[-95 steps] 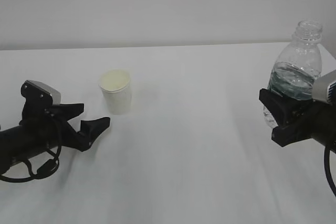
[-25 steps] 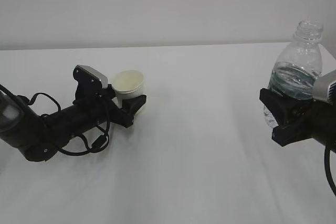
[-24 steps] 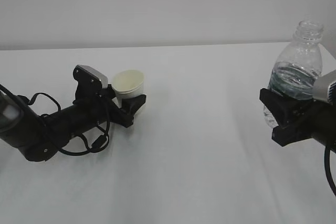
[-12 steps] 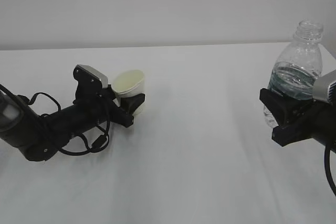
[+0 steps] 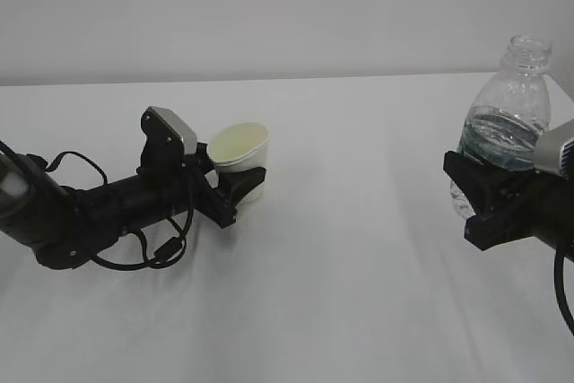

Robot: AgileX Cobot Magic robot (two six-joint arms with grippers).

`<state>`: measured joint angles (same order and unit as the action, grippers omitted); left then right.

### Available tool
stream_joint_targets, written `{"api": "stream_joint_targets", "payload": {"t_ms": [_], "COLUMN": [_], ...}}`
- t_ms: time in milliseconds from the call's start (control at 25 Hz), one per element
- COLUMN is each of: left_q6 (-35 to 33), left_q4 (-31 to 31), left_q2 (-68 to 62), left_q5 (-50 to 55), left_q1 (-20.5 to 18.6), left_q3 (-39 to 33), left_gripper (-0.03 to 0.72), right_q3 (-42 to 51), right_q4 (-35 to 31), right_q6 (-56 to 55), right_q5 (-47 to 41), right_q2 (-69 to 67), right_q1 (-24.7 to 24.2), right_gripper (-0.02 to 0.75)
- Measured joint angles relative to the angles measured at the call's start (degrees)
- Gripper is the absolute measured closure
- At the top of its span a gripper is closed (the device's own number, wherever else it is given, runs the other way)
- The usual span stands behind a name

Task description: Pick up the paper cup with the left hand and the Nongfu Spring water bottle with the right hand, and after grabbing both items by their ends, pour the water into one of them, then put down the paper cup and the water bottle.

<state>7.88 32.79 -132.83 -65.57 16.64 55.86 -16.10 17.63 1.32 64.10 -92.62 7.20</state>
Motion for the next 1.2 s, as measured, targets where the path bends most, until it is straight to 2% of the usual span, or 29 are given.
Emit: {"api": "stream_joint_targets", "payload": {"t_ms": [600,920,1200], "left_q6": [17.2,20.8,21.7], "left_q4": [12.8,17.6,21.0], "left_q2": [3.0,7.6,8.1], "left_q5": [0.0,0.0,0.0], "left_q1": [0.1,0.1,0.1], "left_q3": [0.0,0.0,0.0], "left_gripper": [0.239,0.24,0.241], "right_q3": [0.0,0.0,0.1], "right_q4": [-1.3,-5.5,-6.0], "right_q6": [0.0,0.0,-0.1], "right_q5": [0.0,0.0,0.0], "right_q2": [0.0,0.0,0.0], "right_q1": [0.0,0.0,0.0], "right_gripper": [0.38,0.381,0.381]}}
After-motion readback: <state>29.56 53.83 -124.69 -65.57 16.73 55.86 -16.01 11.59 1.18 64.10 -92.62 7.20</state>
